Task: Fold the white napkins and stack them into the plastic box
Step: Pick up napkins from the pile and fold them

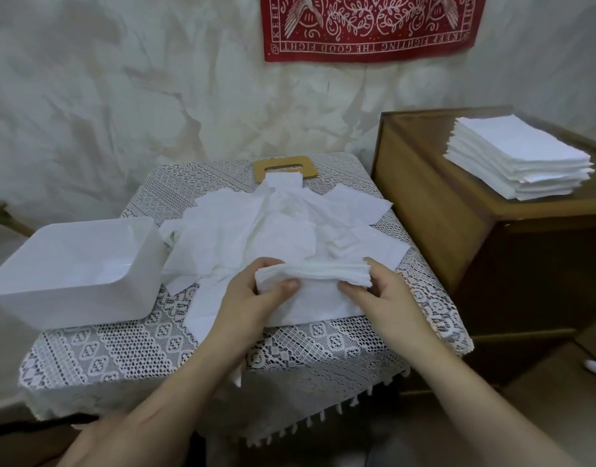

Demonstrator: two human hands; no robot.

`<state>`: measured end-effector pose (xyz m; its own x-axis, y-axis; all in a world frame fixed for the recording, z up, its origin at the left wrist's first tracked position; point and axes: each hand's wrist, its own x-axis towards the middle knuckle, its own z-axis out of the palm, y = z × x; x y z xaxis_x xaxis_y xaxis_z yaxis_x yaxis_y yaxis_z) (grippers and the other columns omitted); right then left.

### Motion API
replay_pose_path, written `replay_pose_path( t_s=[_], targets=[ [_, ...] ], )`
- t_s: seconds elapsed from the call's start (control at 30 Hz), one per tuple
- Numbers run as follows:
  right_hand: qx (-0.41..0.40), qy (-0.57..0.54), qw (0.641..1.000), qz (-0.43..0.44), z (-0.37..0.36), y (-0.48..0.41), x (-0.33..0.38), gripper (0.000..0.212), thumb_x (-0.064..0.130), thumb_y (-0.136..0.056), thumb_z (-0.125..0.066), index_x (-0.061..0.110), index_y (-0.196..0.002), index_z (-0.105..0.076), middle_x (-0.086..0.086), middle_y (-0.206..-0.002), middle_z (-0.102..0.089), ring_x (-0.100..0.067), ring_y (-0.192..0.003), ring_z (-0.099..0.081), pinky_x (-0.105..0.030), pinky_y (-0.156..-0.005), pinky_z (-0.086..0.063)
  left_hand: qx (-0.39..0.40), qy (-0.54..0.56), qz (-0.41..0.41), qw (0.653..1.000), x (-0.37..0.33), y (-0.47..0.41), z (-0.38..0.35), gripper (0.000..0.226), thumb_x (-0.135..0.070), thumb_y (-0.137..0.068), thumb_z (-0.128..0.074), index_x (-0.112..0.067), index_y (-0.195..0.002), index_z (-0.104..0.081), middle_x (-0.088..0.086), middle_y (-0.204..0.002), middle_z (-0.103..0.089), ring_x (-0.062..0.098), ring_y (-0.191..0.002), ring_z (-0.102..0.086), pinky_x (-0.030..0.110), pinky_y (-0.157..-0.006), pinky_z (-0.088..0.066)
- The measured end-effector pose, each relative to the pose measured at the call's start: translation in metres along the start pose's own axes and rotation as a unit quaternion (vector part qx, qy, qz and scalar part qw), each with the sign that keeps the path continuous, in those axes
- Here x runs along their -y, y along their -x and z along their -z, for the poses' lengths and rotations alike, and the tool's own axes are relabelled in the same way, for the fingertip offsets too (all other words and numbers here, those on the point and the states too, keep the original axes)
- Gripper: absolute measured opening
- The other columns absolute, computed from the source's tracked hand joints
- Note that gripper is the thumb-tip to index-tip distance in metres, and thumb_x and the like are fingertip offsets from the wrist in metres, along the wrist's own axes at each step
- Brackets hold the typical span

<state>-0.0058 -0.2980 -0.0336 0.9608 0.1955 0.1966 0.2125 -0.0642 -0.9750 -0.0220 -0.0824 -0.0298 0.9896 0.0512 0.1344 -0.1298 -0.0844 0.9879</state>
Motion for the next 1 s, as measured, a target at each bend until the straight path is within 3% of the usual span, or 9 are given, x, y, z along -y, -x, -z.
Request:
replay_pose_path(
  t_s=[0.1, 0.17, 0.23, 0.27, 0.47, 0.6, 0.7, 0.8, 1.0],
  targets=[
    [-0.016, -0.011, 1.0, 0.022, -0.01, 0.002, 0.002, 0.025, 0.002, -0.098, -0.062, 0.018, -0.116, -0.066, 0.008, -0.109, -0.074, -0.004, -0.106, -0.066, -0.016, -0.089, -0.049, -0.013, 0.033, -0.01, 0.999, -0.001, 0.002, 0.001, 0.023, -0.035, -0.076, -0.082, -0.026, -0.095, -0.072, 0.002, -0.092, -0.073, 0.033, -0.095, -0.069, 0.054, -0.086, -0.056],
    [-0.009, -0.01, 1.0, 0.022, -0.011, 0.003, 0.001, 0.023, 0.006, -0.1, -0.061, 0.021, -0.117, -0.062, 0.009, -0.108, -0.072, -0.006, -0.107, -0.065, -0.016, -0.088, -0.049, -0.023, 0.041, -0.008, 0.999, -0.002, 0.003, 0.001, 0.028, -0.038, -0.072, -0.084, -0.027, -0.096, -0.072, -0.001, -0.092, -0.074, 0.024, -0.092, -0.071, 0.041, -0.081, -0.058],
    [-0.001, -0.004, 1.0, 0.005, -0.01, 0.002, -0.002, 0.021, 0.008, -0.101, -0.059, 0.022, -0.117, -0.061, 0.003, -0.11, -0.071, -0.013, -0.107, -0.066, -0.023, -0.089, -0.05, -0.022, 0.02, -0.011, 1.0, 0.0, 0.006, 0.0, 0.029, -0.038, -0.072, -0.082, -0.025, -0.096, -0.071, -0.008, -0.087, -0.074, 0.008, -0.084, -0.068, 0.02, -0.072, -0.052],
    [0.0, -0.001, 1.0, 0.005, -0.009, 0.001, -0.002, 0.021, 0.009, -0.102, -0.058, 0.023, -0.117, -0.061, 0.0, -0.111, -0.07, -0.016, -0.107, -0.065, -0.027, -0.09, -0.05, -0.018, 0.01, -0.011, 1.0, 0.0, 0.007, -0.001, 0.028, -0.036, -0.074, -0.08, -0.022, -0.096, -0.071, -0.009, -0.085, -0.074, 0.006, -0.082, -0.067, 0.017, -0.07, -0.051],
    [0.0, 0.022, 0.999, 0.048, -0.006, 0.003, 0.0, 0.013, 0.015, -0.105, -0.055, 0.024, -0.113, -0.059, 0.003, -0.101, -0.064, -0.006, -0.091, -0.056, -0.02, -0.077, -0.043, 0.004, -0.02, -0.029, 0.999, -0.002, 0.003, 0.002, 0.03, -0.047, -0.074, -0.077, -0.026, -0.092, -0.068, -0.006, -0.084, -0.069, 0.008, -0.081, -0.062, 0.022, -0.069, -0.045],
    [0.029, 0.033, 0.998, 0.039, -0.008, 0.002, -0.002, 0.017, 0.01, -0.103, -0.057, 0.024, -0.11, -0.06, 0.011, -0.088, -0.063, -0.002, -0.082, -0.054, -0.018, -0.071, -0.041, 0.023, -0.041, -0.013, 0.999, 0.001, 0.006, 0.011, 0.026, -0.037, -0.077, -0.079, -0.025, -0.098, -0.068, 0.005, -0.096, -0.074, 0.012, -0.088, -0.067, 0.031, -0.078, -0.05],
    [0.027, 0.035, 0.998, 0.043, -0.009, -0.001, 0.003, 0.016, 0.01, -0.103, -0.056, 0.025, -0.105, -0.061, 0.021, -0.084, -0.061, 0.002, -0.079, -0.052, -0.013, -0.068, -0.039, 0.021, -0.035, -0.017, 0.999, 0.0, 0.007, 0.012, 0.025, -0.031, -0.079, -0.077, -0.022, -0.101, -0.07, 0.005, -0.099, -0.074, 0.014, -0.092, -0.069, 0.029, -0.08, -0.05],
    [0.061, 0.058, 0.996, 0.023, -0.005, -0.002, 0.006, 0.021, 0.006, -0.1, -0.06, 0.025, -0.11, -0.064, 0.02, -0.095, -0.07, 0.004, -0.089, -0.06, -0.013, -0.075, -0.043, 0.039, -0.055, -0.026, 0.997, 0.0, 0.009, 0.012, 0.027, -0.029, -0.08, -0.075, -0.02, -0.105, -0.07, -0.002, -0.1, -0.076, 0.007, -0.093, -0.069, 0.019, -0.079, -0.05],
    [0.04, 0.038, 0.998, 0.01, 0.008, 0.002, 0.01, 0.02, 0.0, -0.098, -0.06, 0.015, -0.108, -0.069, 0.02, -0.091, -0.073, 0.007, -0.084, -0.063, -0.009, -0.071, -0.043, 0.017, -0.048, -0.03, 0.998, -0.001, 0.009, 0.01, 0.018, -0.029, -0.078, -0.073, -0.02, -0.093, -0.069, -0.012, -0.072, -0.063, 0.003, -0.068, -0.053, 0.016, -0.06, -0.039]
  ],
)
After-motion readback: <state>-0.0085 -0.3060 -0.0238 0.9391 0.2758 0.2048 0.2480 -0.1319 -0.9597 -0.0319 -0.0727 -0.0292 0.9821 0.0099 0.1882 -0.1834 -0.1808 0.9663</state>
